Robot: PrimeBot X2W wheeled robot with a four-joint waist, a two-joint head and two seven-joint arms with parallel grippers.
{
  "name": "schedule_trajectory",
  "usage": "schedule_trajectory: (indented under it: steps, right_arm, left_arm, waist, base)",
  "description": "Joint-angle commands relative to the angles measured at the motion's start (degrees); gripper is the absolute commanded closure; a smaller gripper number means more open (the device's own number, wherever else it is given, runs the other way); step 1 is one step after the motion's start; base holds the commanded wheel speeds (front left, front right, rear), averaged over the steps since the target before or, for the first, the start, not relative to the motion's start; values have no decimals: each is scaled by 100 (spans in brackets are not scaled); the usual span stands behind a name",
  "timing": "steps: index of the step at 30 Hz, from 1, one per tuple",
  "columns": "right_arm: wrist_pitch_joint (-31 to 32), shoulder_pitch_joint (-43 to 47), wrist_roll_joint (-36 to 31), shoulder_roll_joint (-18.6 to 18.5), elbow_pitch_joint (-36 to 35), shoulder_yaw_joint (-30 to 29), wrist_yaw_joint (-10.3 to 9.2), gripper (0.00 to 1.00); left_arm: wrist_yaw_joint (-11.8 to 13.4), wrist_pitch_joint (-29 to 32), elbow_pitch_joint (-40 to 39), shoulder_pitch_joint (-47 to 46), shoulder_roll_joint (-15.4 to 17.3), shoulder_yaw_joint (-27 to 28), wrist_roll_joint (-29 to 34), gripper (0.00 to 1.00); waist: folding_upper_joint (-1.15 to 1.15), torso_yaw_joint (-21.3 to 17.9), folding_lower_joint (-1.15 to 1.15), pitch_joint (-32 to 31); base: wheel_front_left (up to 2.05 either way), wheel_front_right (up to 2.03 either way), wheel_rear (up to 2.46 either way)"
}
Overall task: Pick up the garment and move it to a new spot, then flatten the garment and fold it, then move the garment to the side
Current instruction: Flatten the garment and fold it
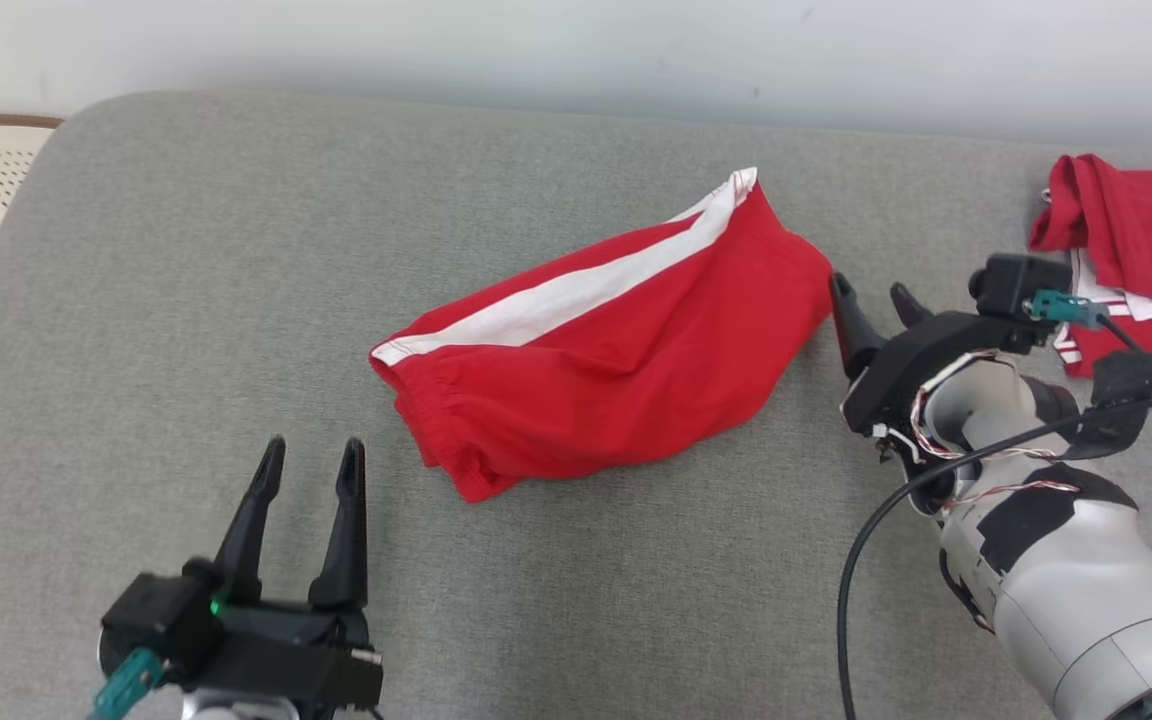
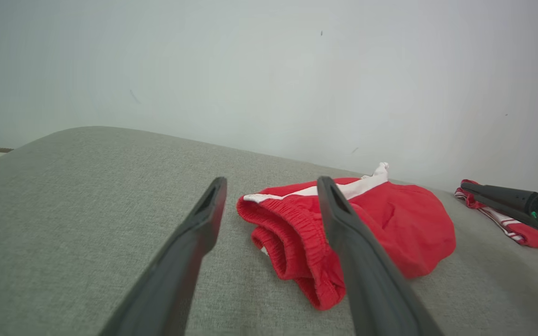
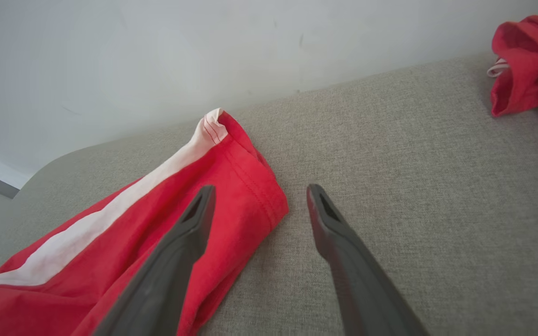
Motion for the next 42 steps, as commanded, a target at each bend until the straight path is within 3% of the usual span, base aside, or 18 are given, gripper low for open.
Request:
schedule_trajectory:
  steps: [1,26,27,28,29,30,31,42]
  right_arm:
    - [-23,82,57,-35,33,26,-3,0]
    - [51,-466,181,-85,952,44,-3,0]
    - [65,-471,168,-73,961,58,-3,7]
    - [82,-479,161,-75,967,70,-3,54]
    - [82,-479,161,-75,967,70,-3,54]
    - [83,-486,158,-80,975,76,-3,84]
    - [89,-490,158,-81,980,84,-3,100]
    - [-96,30,420,2,425,218,-3,100]
  left_arm:
    - [37,-24,-57,157,0,28,-24,0]
    - [159,-24,-232,182,0,-60,-333,0]
    - [164,-24,-218,181,0,-61,-338,0]
    - [160,-24,-205,174,0,-63,-344,0]
    - [160,-24,-205,174,0,-63,-344,0]
    - [165,-24,-193,165,-1,-64,-347,0]
    - [172,-24,-185,155,0,-67,-343,0]
    - [191,-24,-98,346,0,9,-221,0]
  waist:
    - [0,41,1,-28]
    - [0,763,1,509]
    - [0,770,1,518]
    - [0,775,1,525]
    - [0,775,1,525]
    - [0,777,1,528]
    - [0,778,1,528]
    - [0,475,1,128]
  base:
    - [0,0,0]
    - [0,0,0]
    - [0,0,0]
    - [0,0,0]
    - [0,0,0]
    - [0,0,0]
    - [0,0,0]
    - [0,0,0]
